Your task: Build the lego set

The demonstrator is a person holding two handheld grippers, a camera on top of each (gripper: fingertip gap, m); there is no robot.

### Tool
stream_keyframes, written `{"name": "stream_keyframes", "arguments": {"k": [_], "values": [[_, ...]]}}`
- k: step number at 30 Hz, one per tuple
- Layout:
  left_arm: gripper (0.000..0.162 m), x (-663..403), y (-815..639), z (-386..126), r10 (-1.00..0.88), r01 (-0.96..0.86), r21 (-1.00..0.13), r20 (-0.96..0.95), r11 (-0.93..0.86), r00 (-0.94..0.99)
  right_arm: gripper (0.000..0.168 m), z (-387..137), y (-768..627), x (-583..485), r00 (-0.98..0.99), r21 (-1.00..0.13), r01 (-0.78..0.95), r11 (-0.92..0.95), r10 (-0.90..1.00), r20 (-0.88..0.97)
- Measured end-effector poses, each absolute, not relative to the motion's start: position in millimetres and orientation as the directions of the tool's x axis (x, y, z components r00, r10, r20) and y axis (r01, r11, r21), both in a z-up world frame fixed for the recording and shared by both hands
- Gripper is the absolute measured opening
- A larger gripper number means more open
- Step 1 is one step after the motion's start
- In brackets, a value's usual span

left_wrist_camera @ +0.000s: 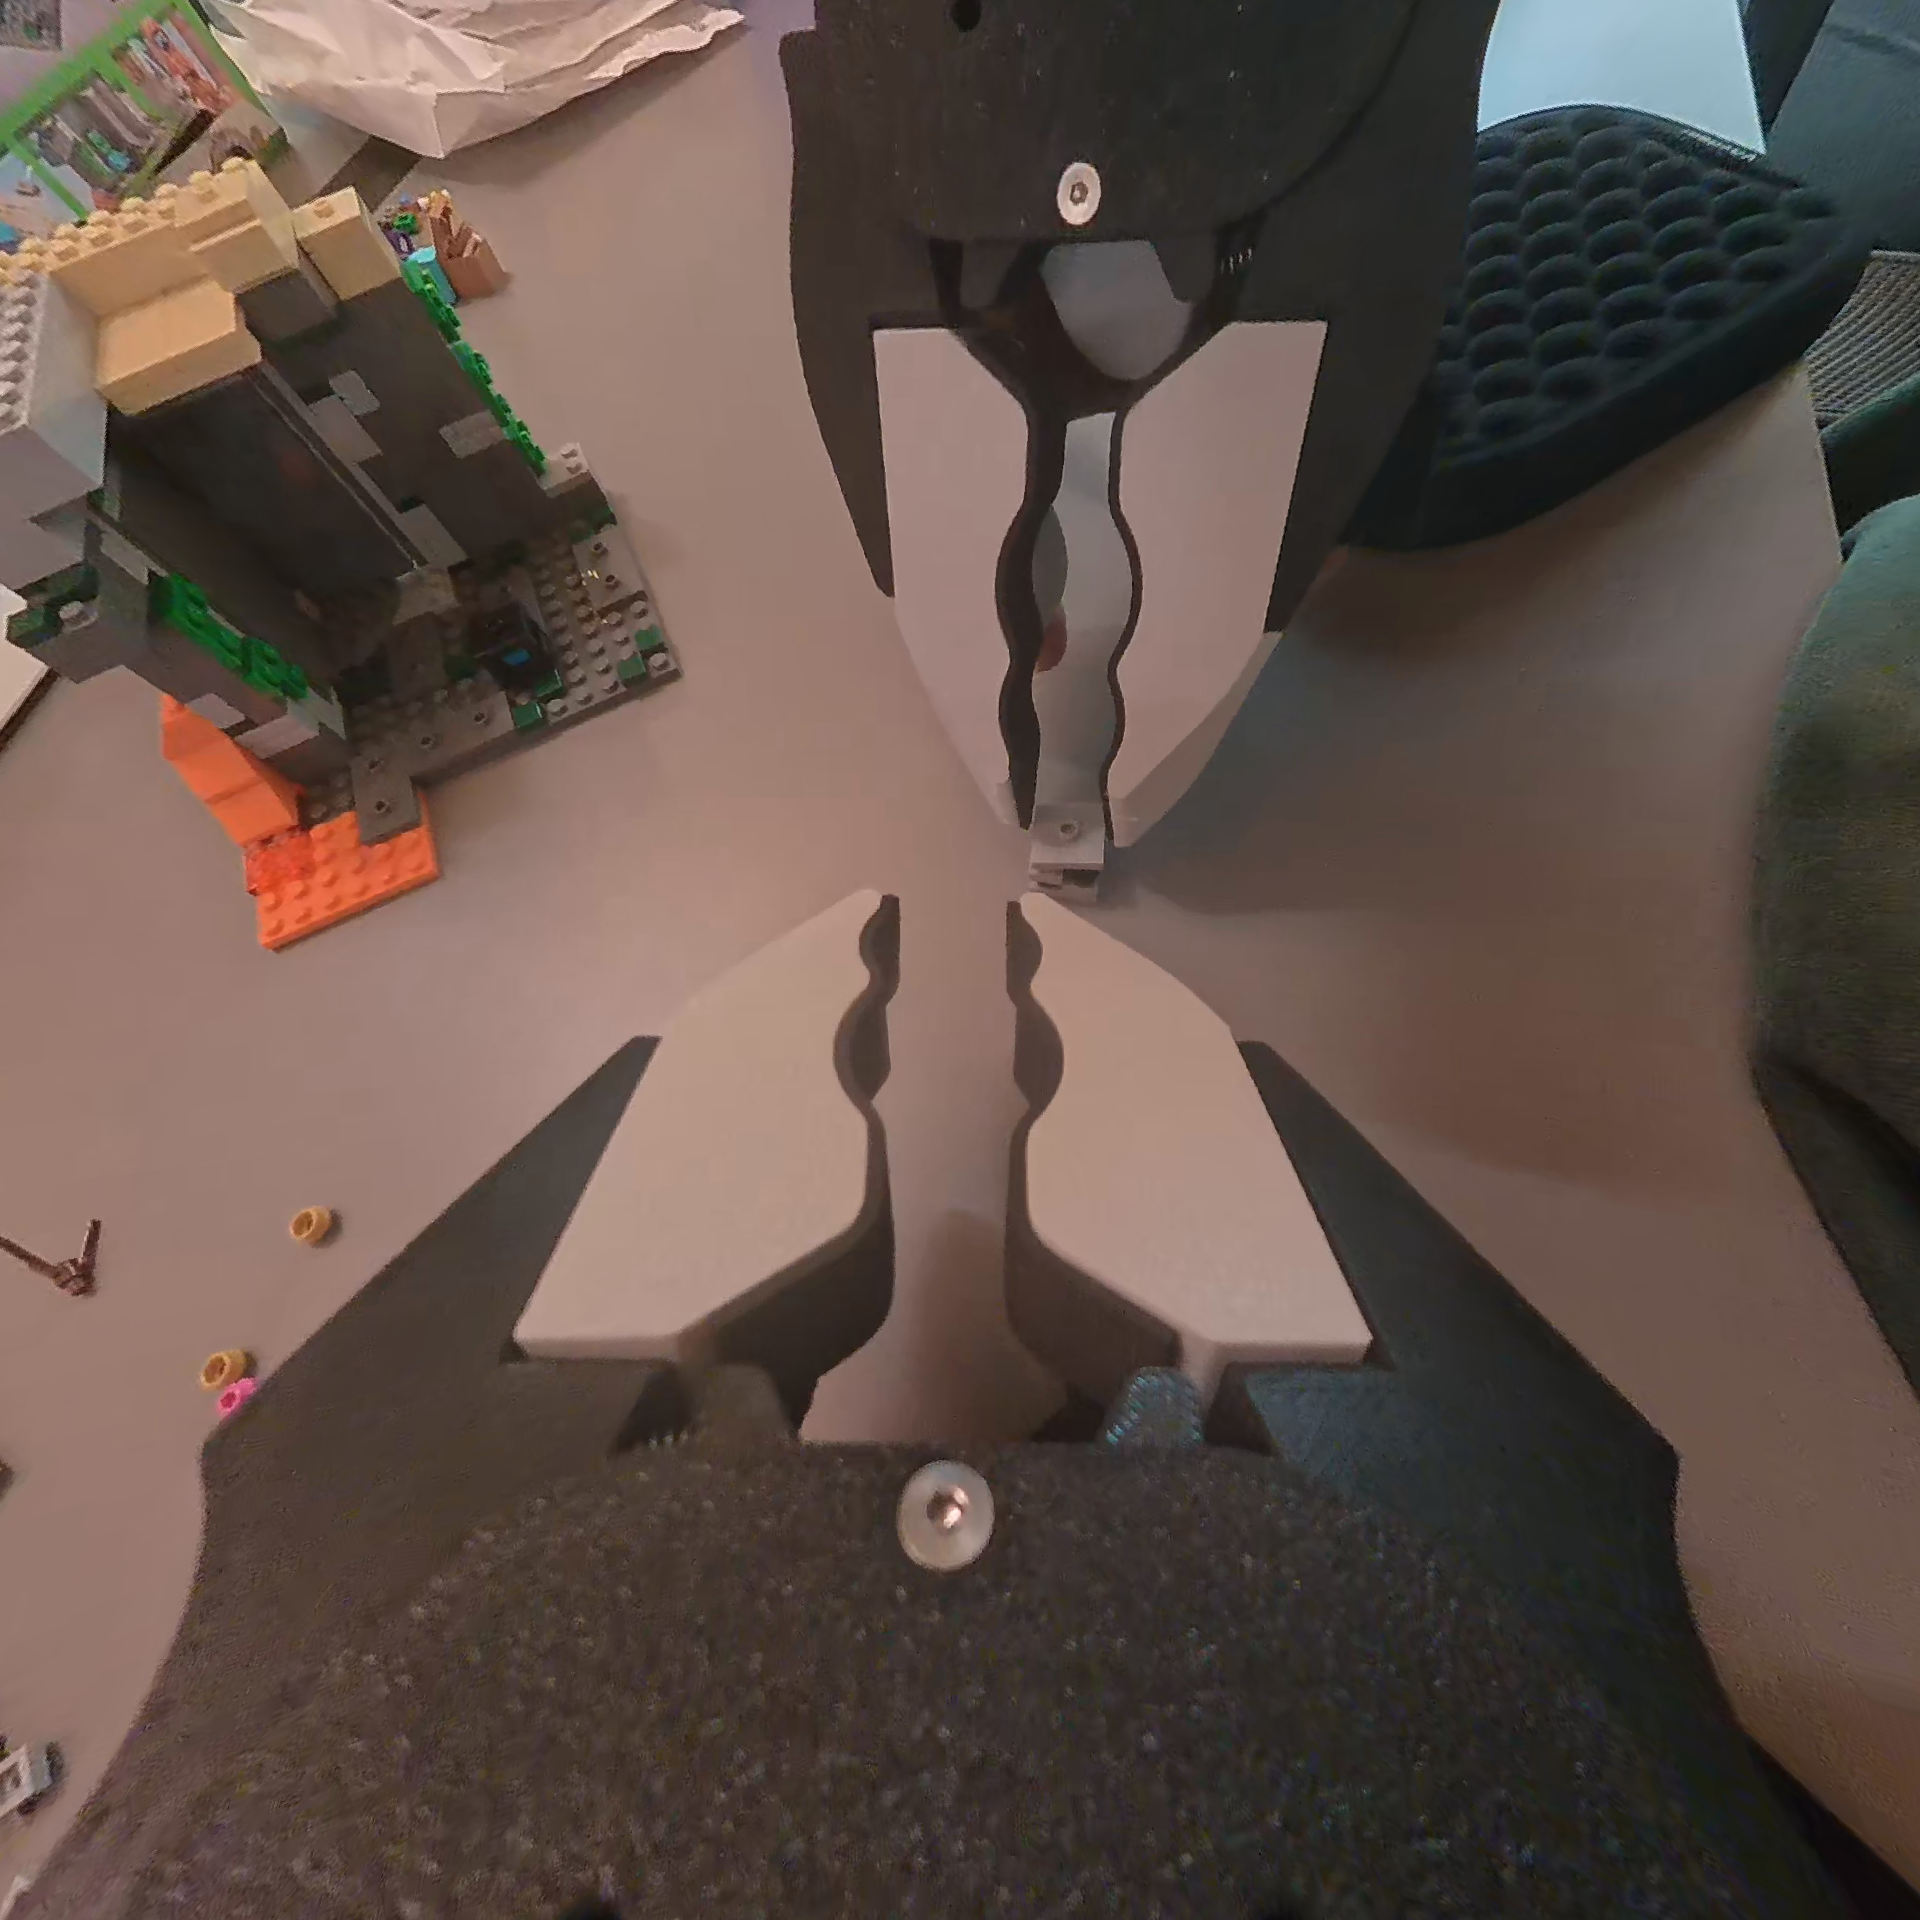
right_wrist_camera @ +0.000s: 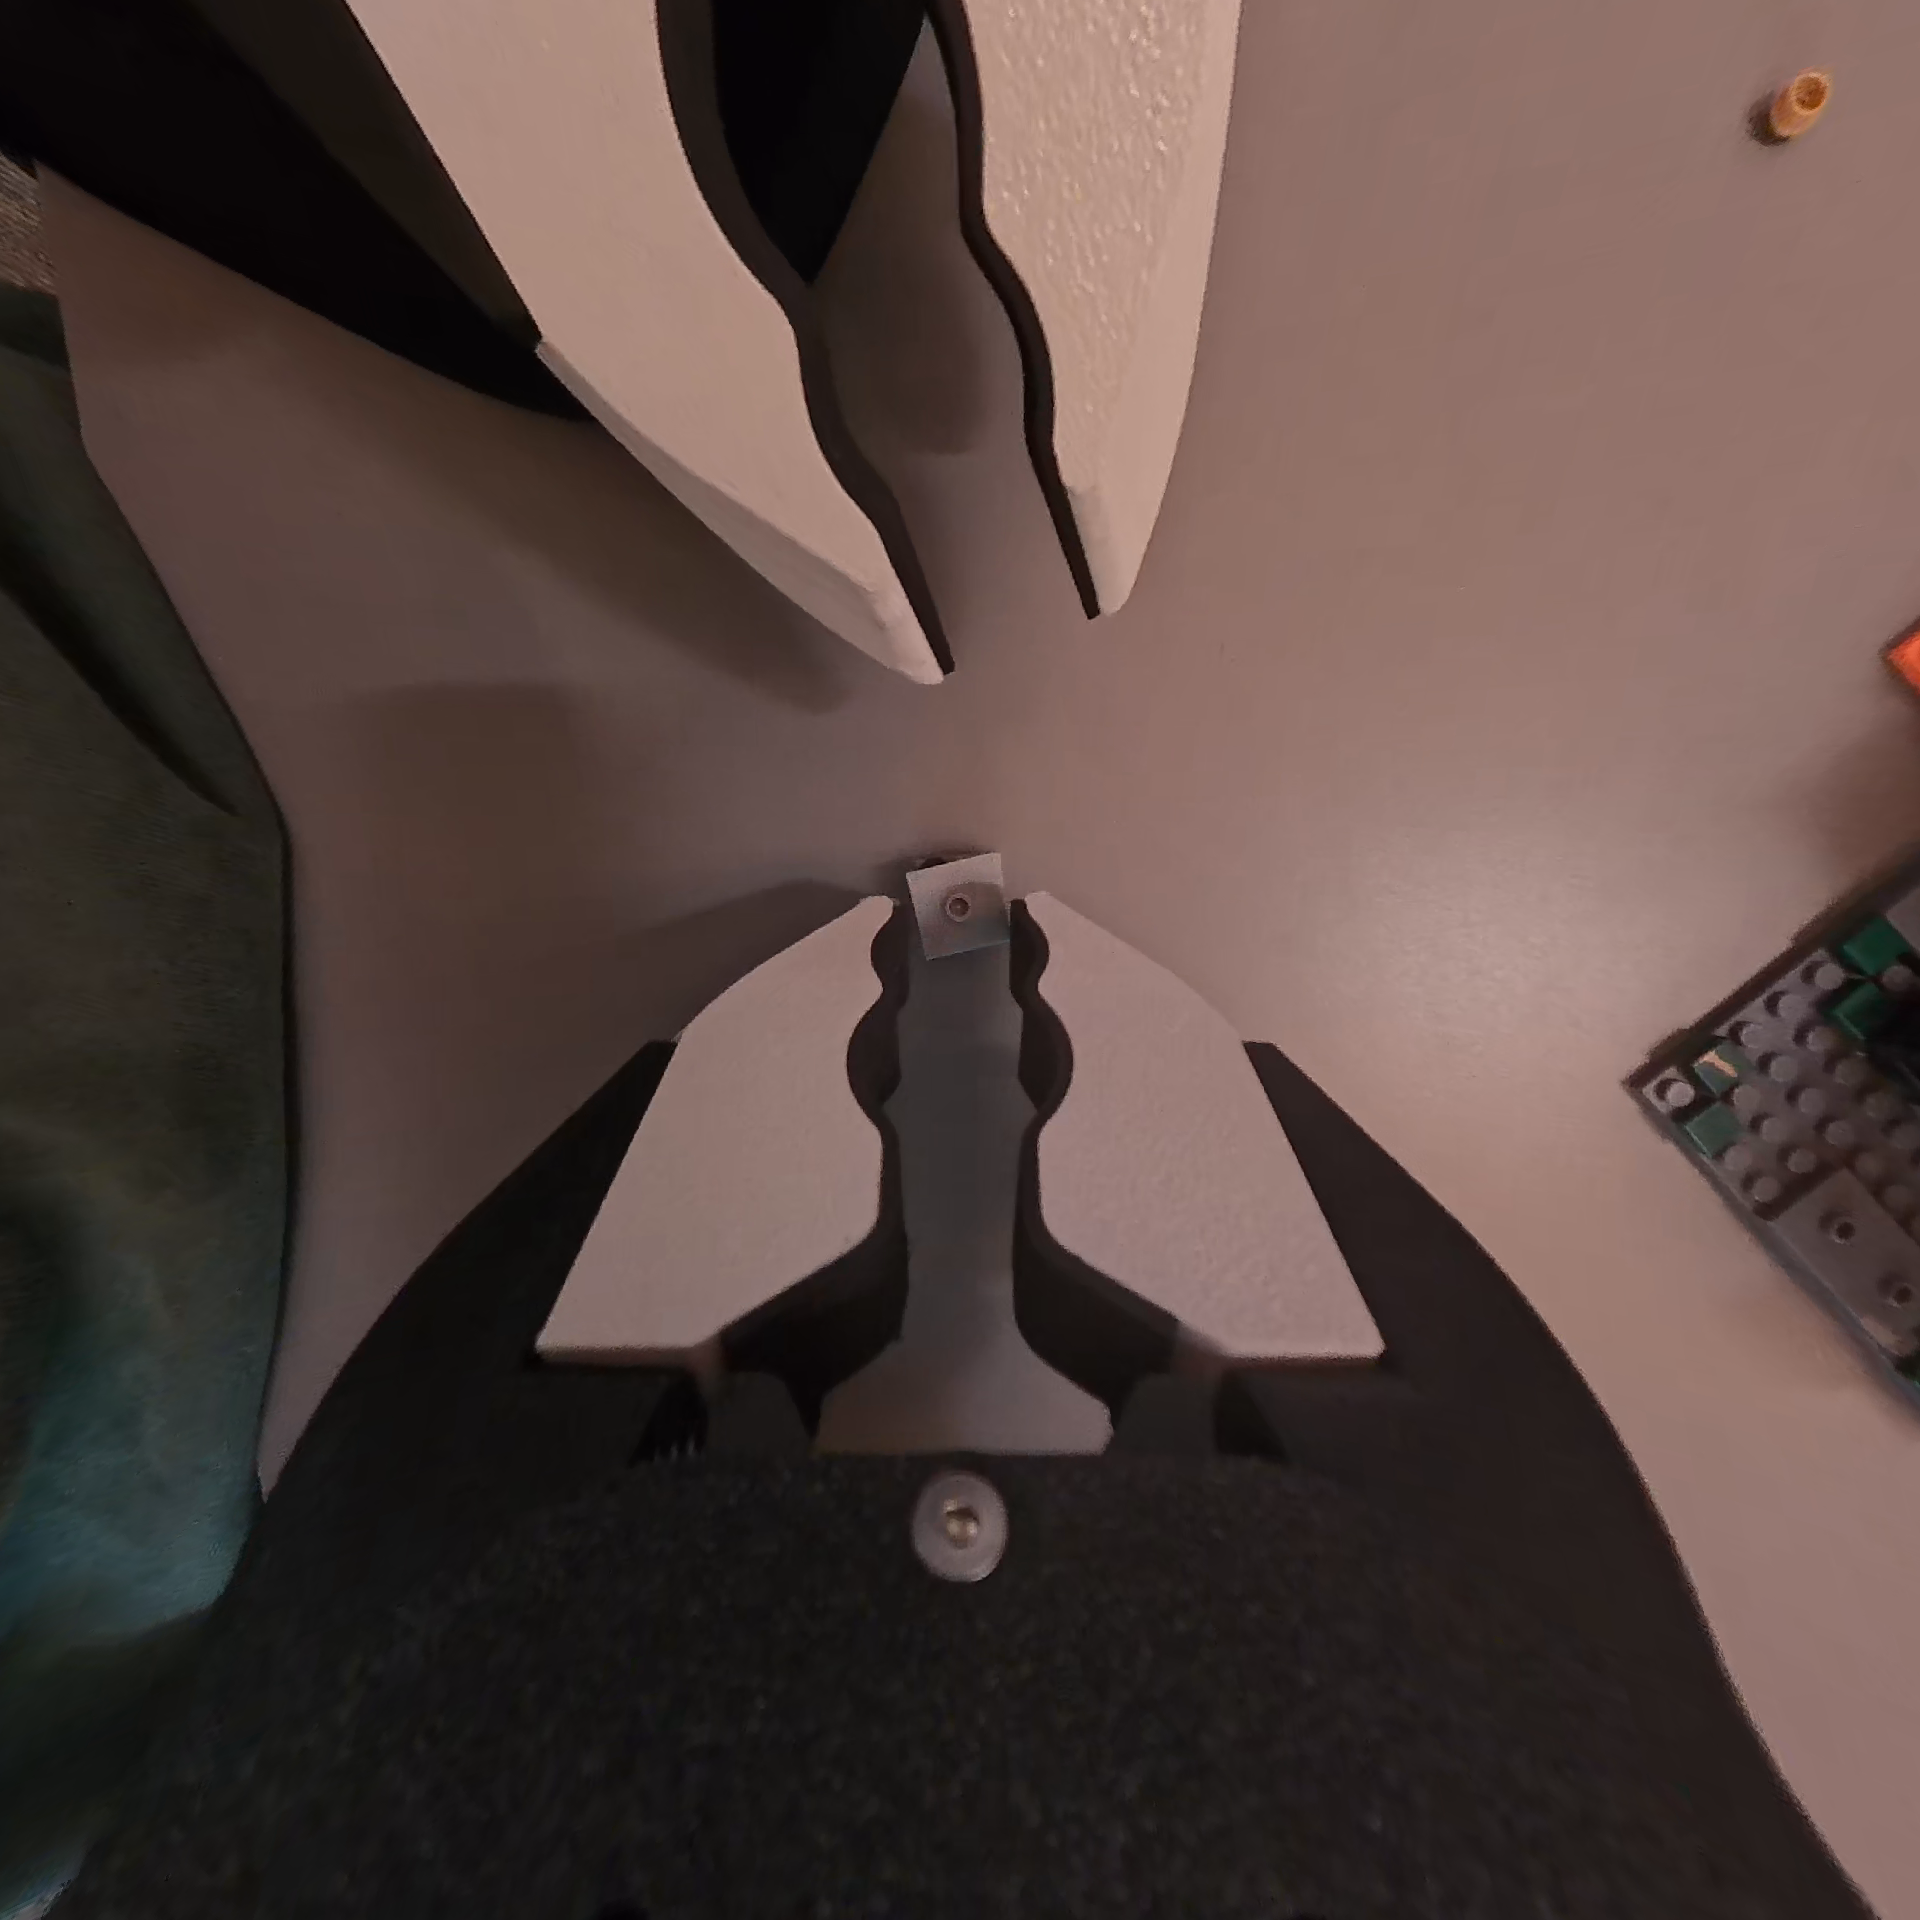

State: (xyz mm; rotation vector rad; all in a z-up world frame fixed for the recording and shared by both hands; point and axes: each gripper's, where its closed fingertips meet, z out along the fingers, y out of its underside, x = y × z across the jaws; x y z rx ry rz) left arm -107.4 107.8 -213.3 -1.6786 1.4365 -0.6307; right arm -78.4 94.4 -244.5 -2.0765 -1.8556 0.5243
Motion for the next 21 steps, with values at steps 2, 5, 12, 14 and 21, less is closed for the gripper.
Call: {"name": "stream_keyframes", "arguments": {"k": [2,5,12,14,21], "values": [[0.019,-107.5,107.6,-213.5,-0.965,-0.557,-0.83,-0.137,-0.011,0.223,0.018,-244.2,93.3,-79.4,0.093,-0.461,0.88,-0.115,0.993,-0.07],[0.019,-107.5,107.1,-214.3,-0.965,-0.562,-0.827,-0.142,-0.007,0.22,0.018,-244.4,94.2,-80.1,0.098,-0.462,0.879,-0.116,0.993,-0.064],[0.019,-107.3,106.2,-215.2,-0.966,-0.568,-0.823,-0.147,-0.001,0.214,0.017,-244.9,95.6,-81.6,0.116,-0.462,0.876,-0.135,0.991,-0.069],[0.019,-107.2,105.8,-215.3,-0.966,-0.569,-0.822,-0.15,0.002,0.212,0.017,-245.0,95.4,-82.6,0.114,-0.466,0.875,-0.134,0.991,-0.071],[0.019,-107.4,104.6,-215.9,-0.966,-0.573,-0.819,-0.155,0.008,0.207,0.019,-242.8,95.1,-83.4,0.1,-0.476,0.871,-0.12,0.993,-0.066]]}}
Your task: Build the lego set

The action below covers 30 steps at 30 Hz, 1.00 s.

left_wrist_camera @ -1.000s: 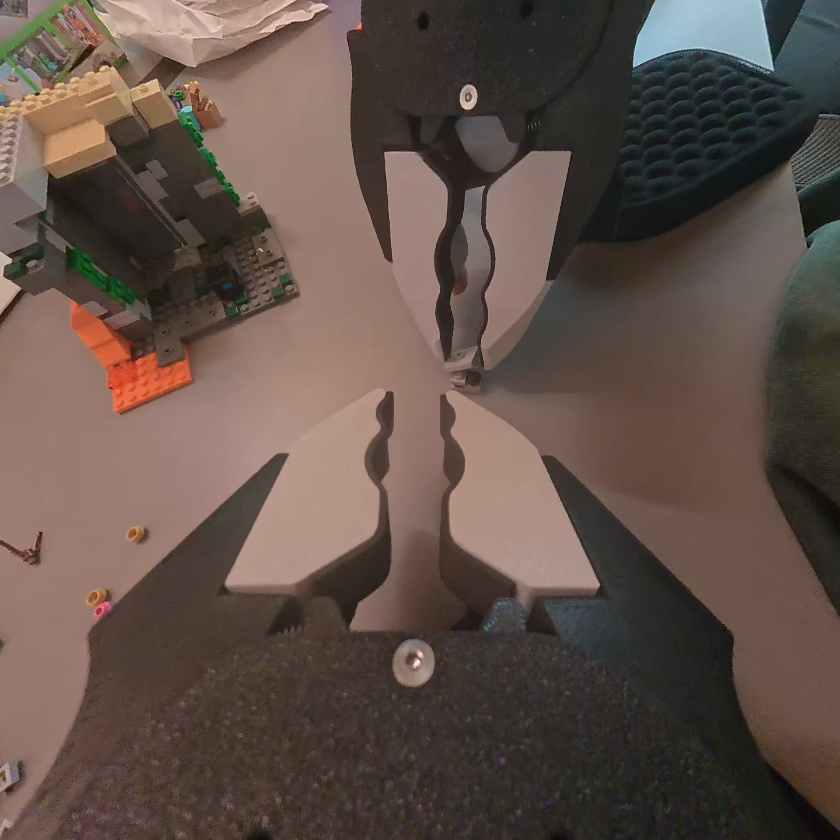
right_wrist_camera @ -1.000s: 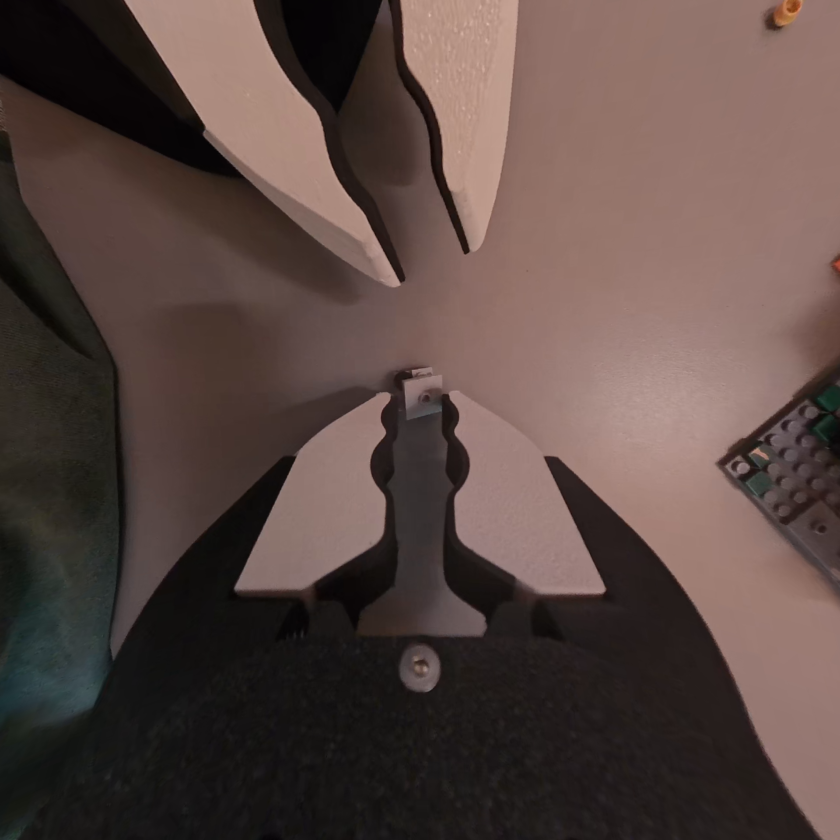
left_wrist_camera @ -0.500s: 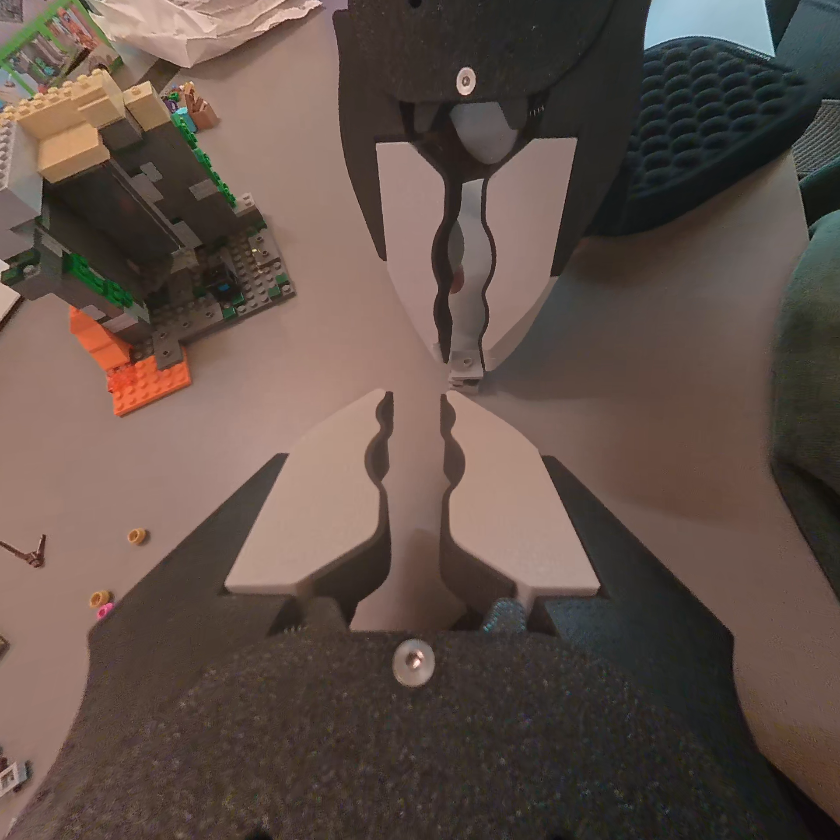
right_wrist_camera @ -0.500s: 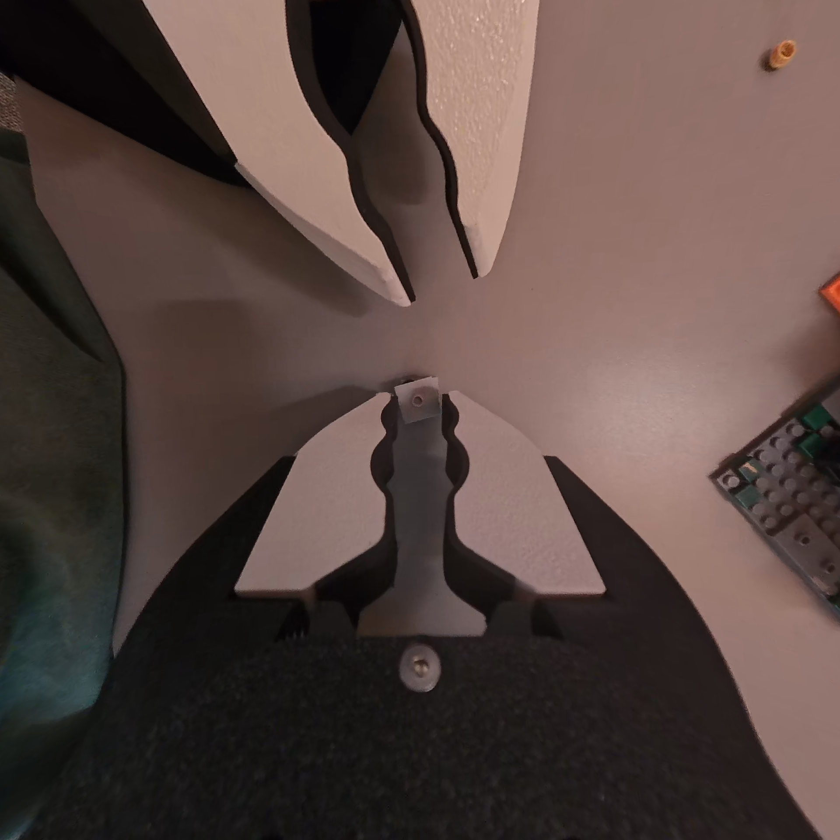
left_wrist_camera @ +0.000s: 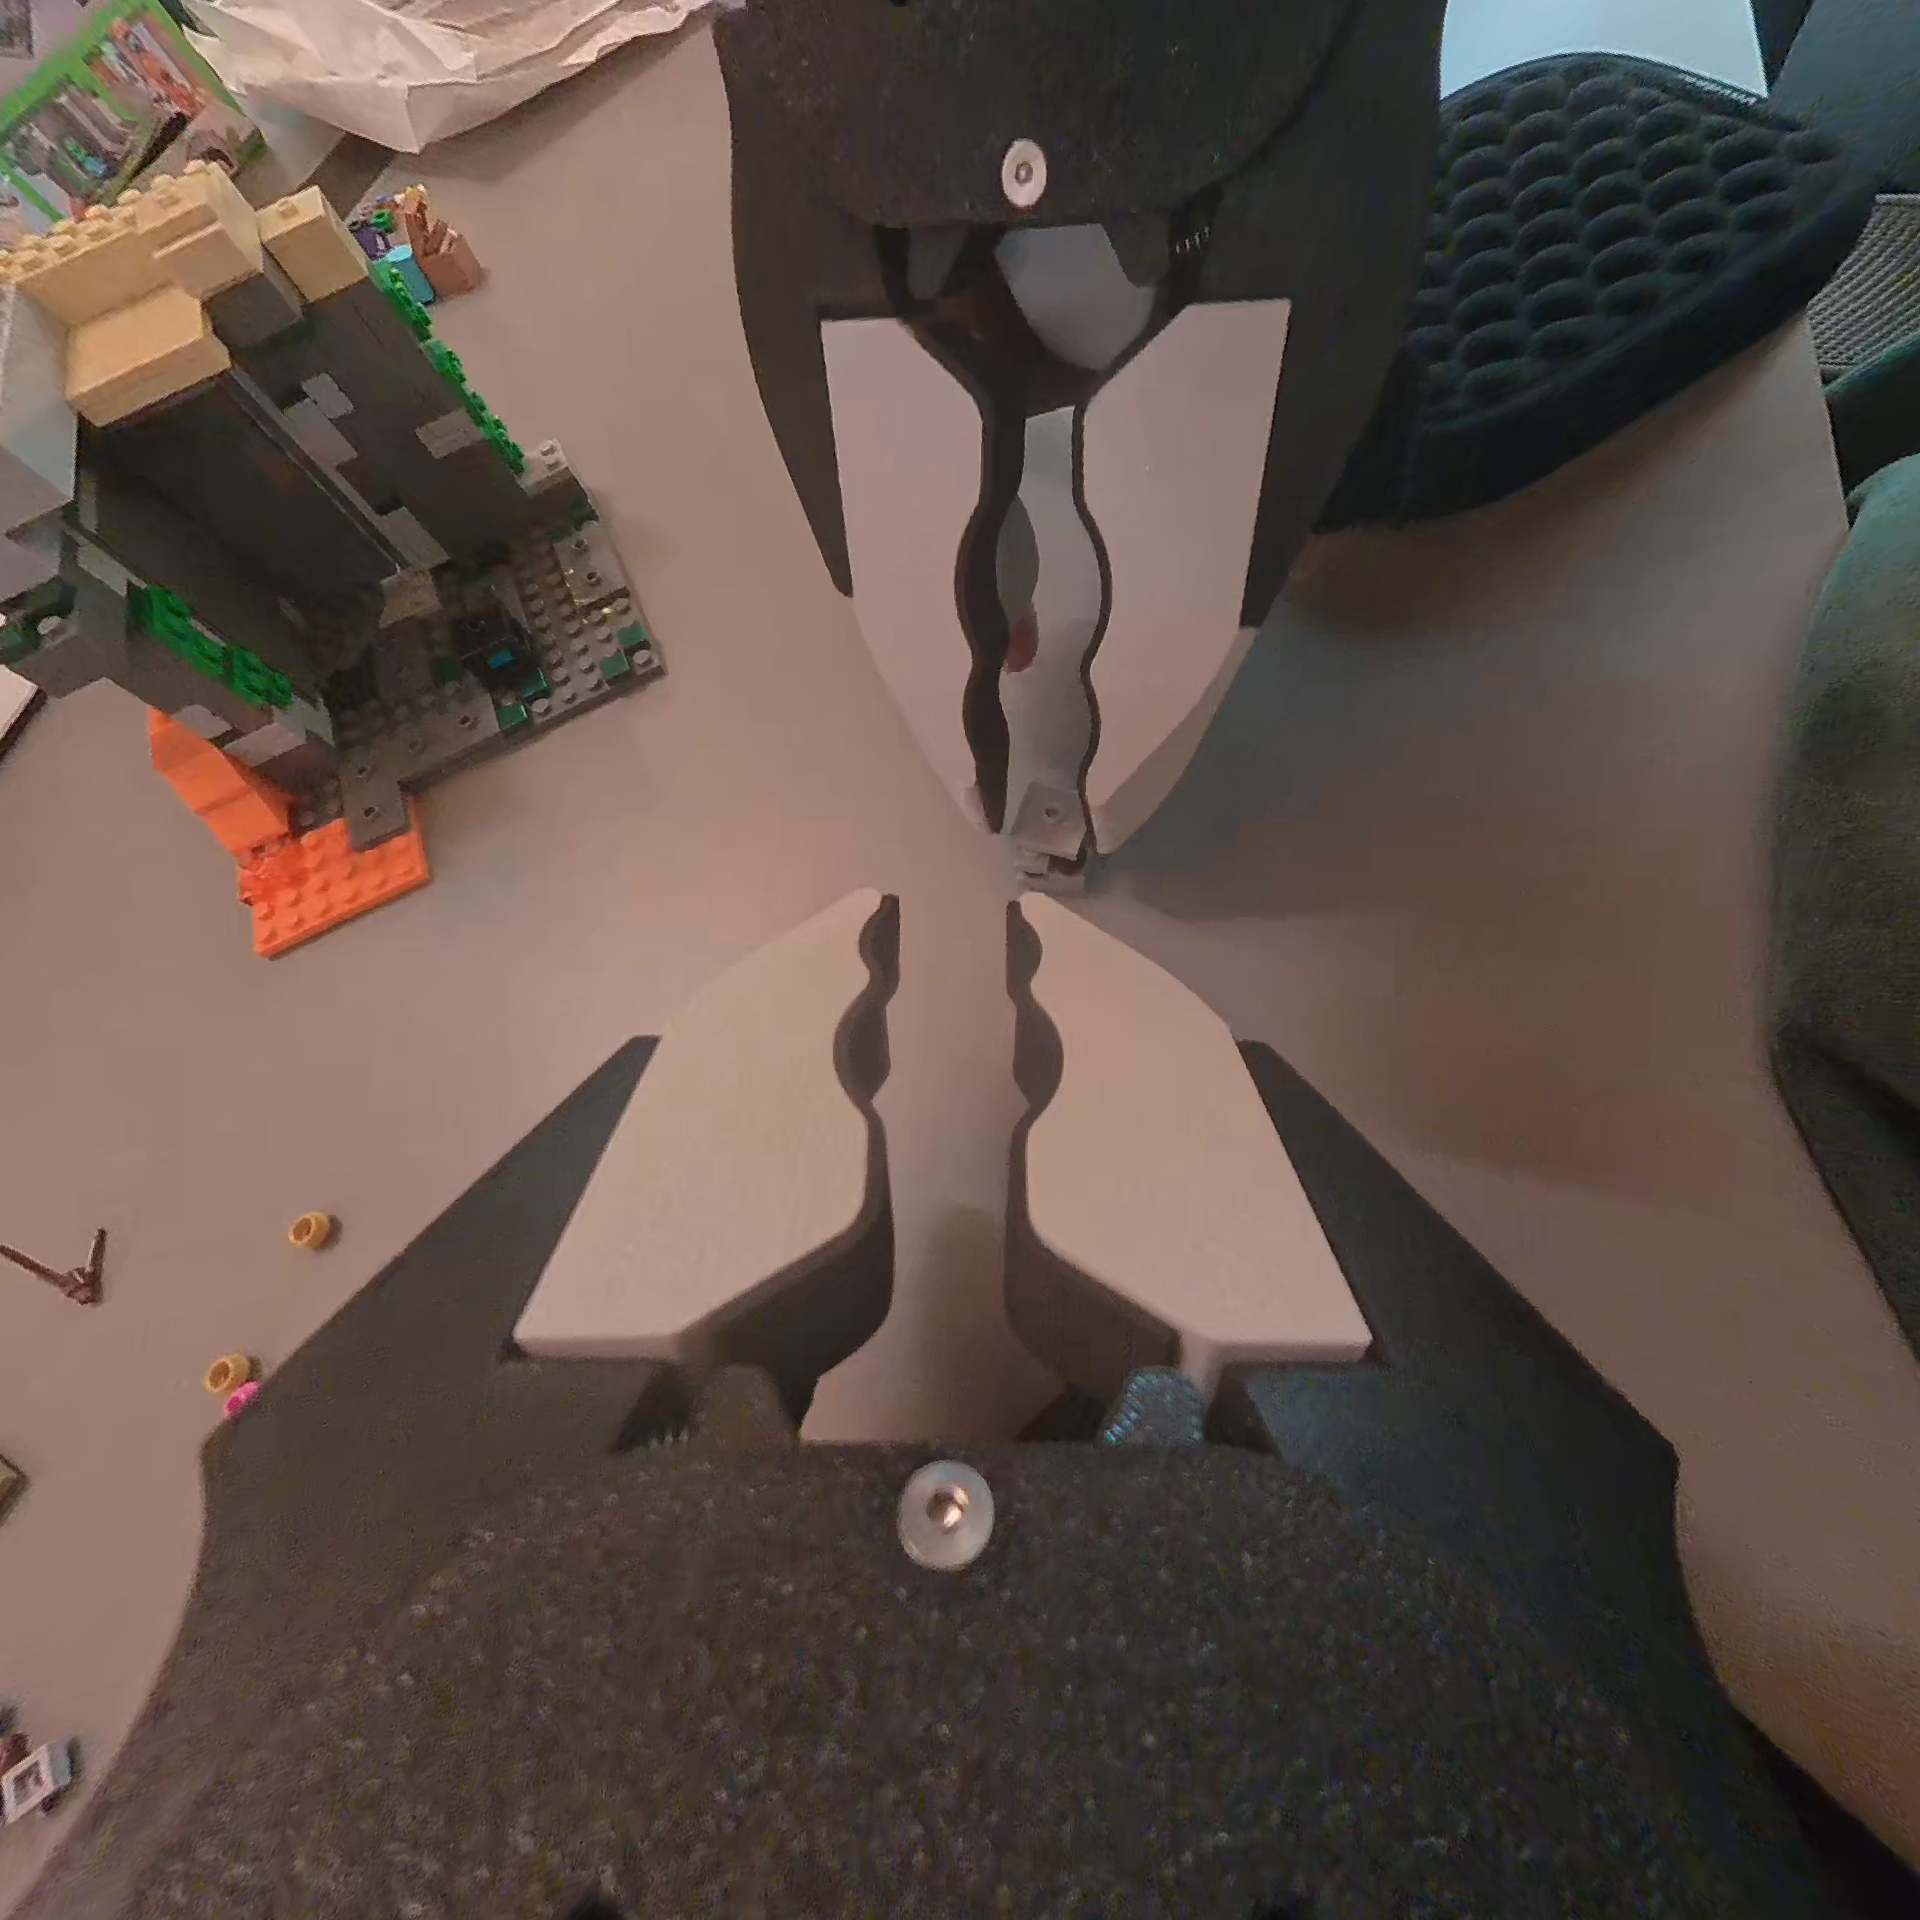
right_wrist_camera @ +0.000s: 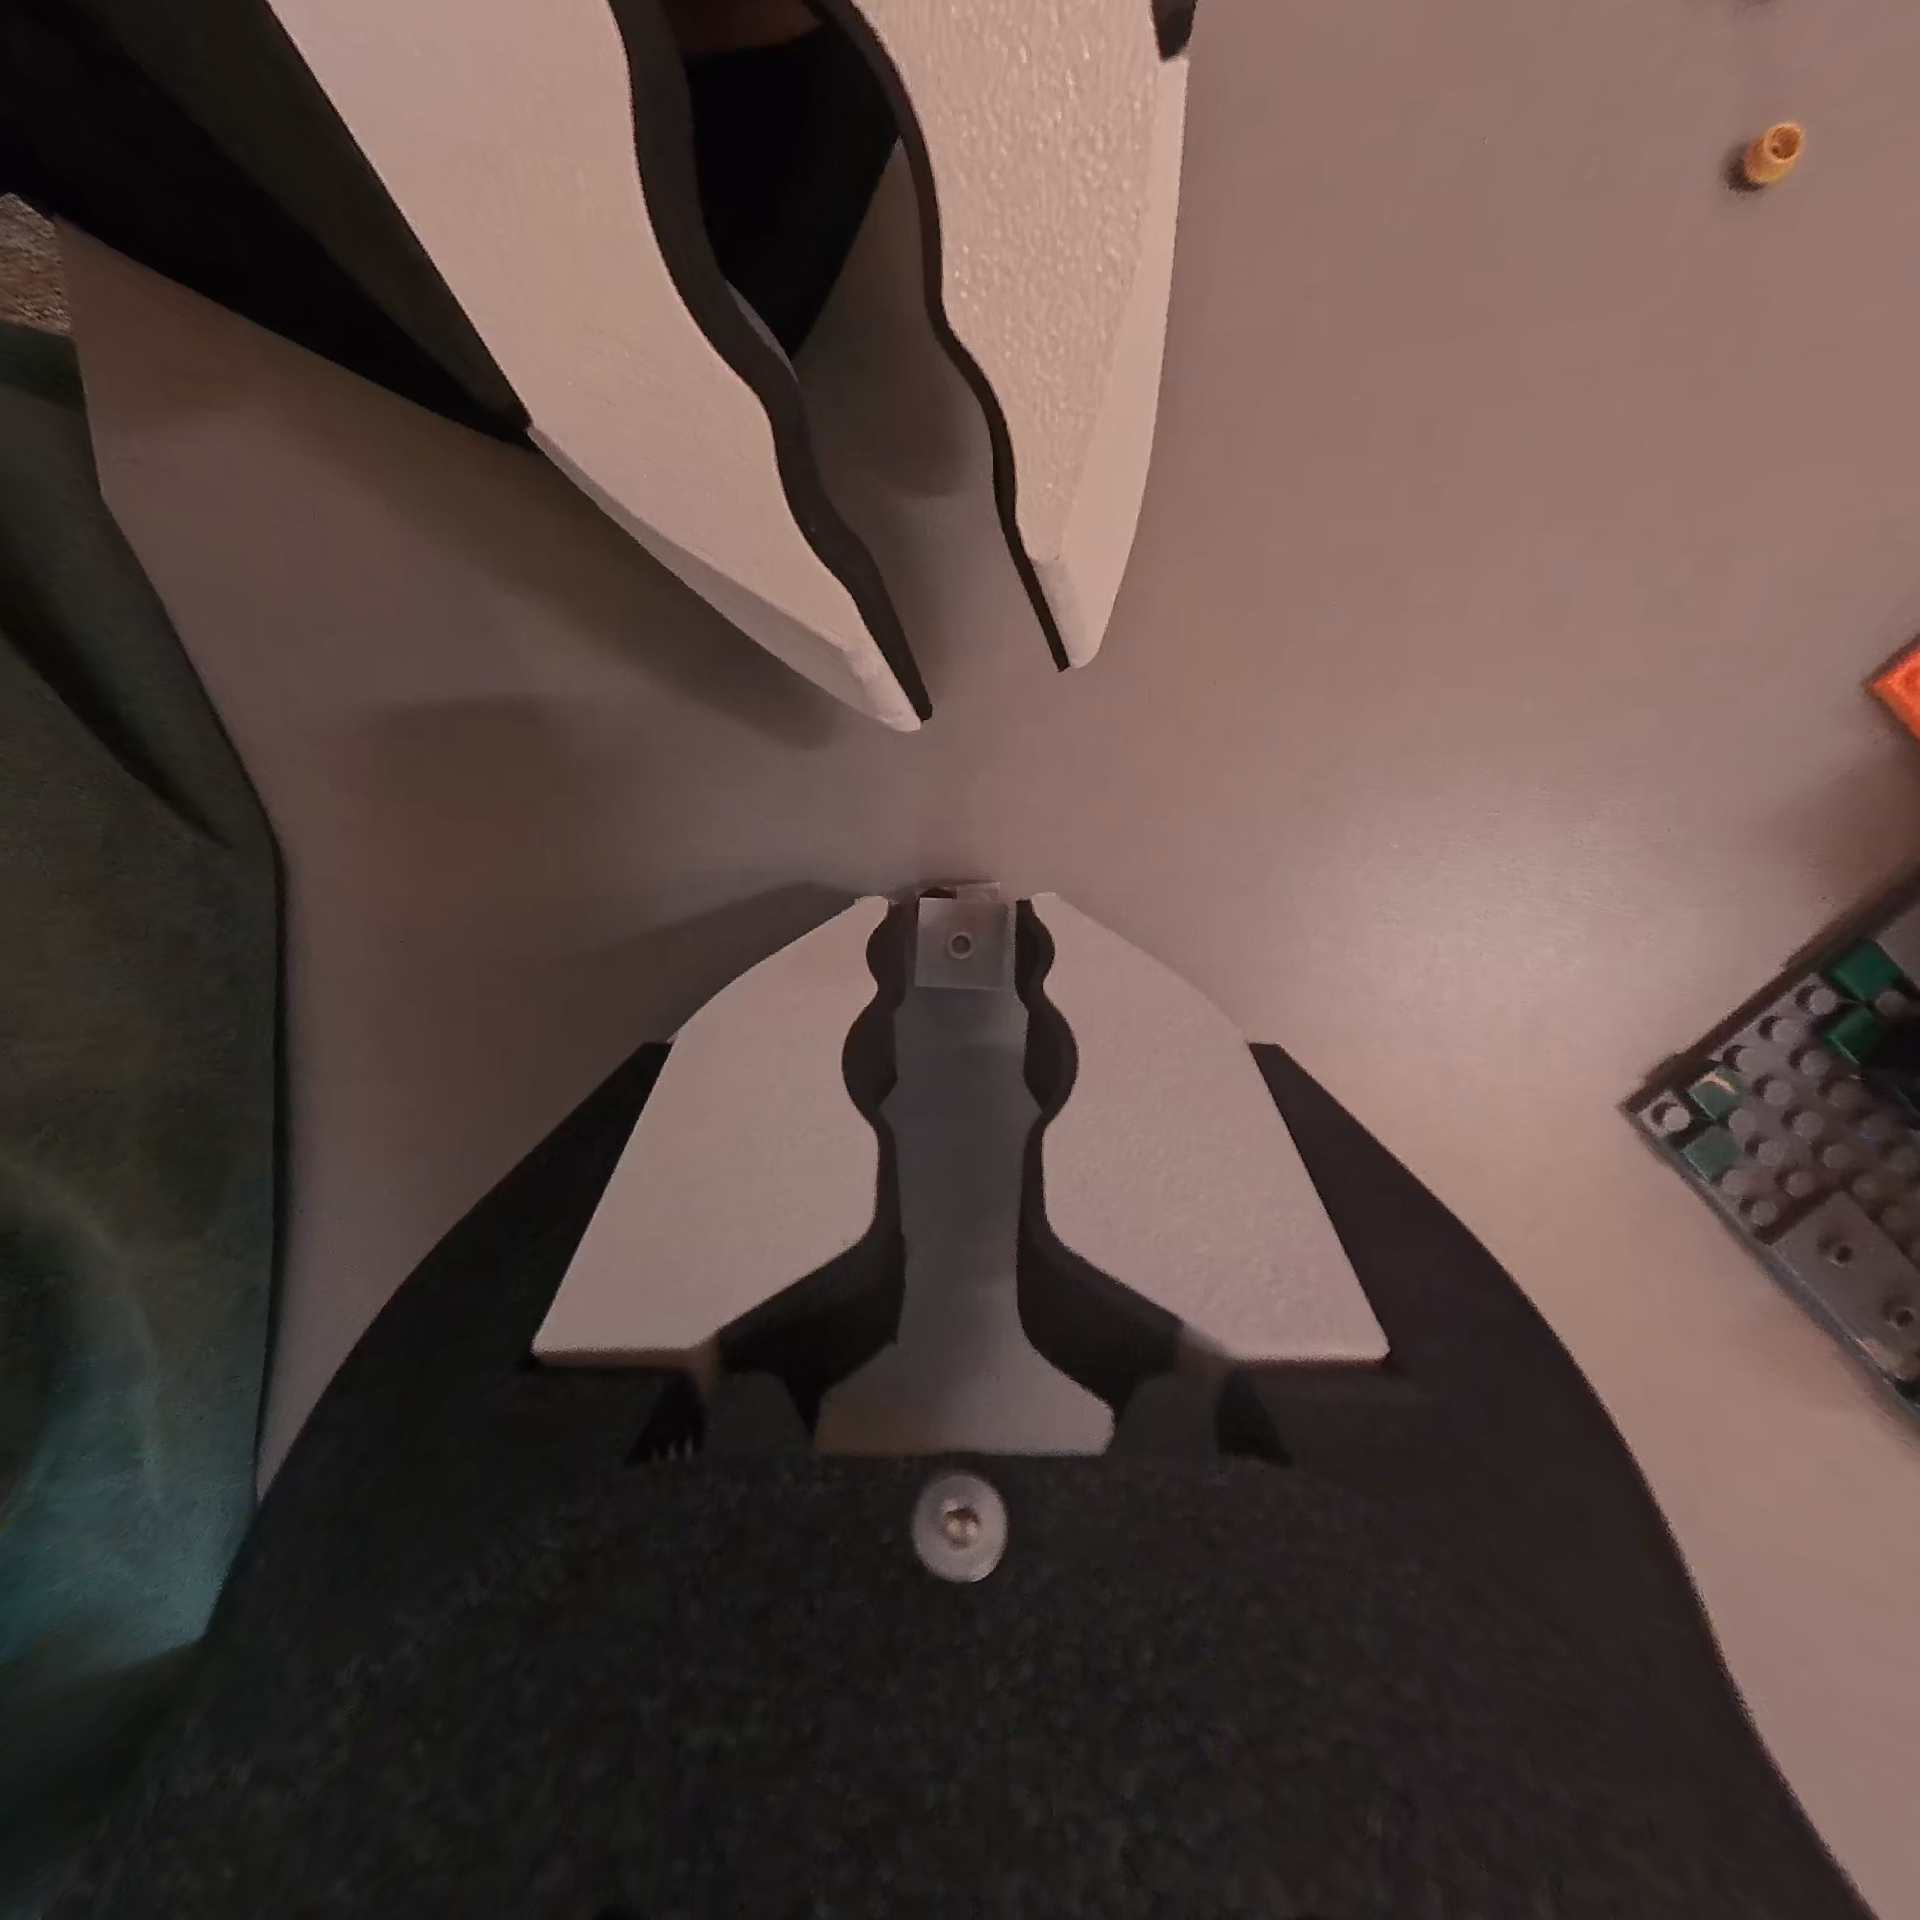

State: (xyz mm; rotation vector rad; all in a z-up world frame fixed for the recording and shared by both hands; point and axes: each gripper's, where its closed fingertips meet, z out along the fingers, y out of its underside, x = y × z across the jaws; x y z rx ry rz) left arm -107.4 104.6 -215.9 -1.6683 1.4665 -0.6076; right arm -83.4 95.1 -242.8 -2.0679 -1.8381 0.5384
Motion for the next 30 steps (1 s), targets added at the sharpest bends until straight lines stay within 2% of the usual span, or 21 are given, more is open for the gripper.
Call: {"name": "stream_keyframes", "arguments": {"k": [6,14,30], "values": [[0.019,-107.3,103.9,-216.5,-0.967,-0.577,-0.816,-0.157,0.011,0.203,0.023,-240.4,95.0,-74.3,0.098,-0.482,0.869,-0.112,0.994,-0.054],[0.019,-107.2,103.4,-217.5,-0.968,-0.579,-0.815,-0.153,0.009,0.2,0.016,-247.1,94.8,-76.7,0.082,-0.489,0.867,-0.094,0.996,-0.045],[0.018,-107.4,102.2,-217.5,-0.968,-0.581,-0.814,-0.158,0.016,0.195,0.016,-246.1,95.3,-80.0,0.008,-0.469,0.883,-0.023,0.999,-0.035]]}}
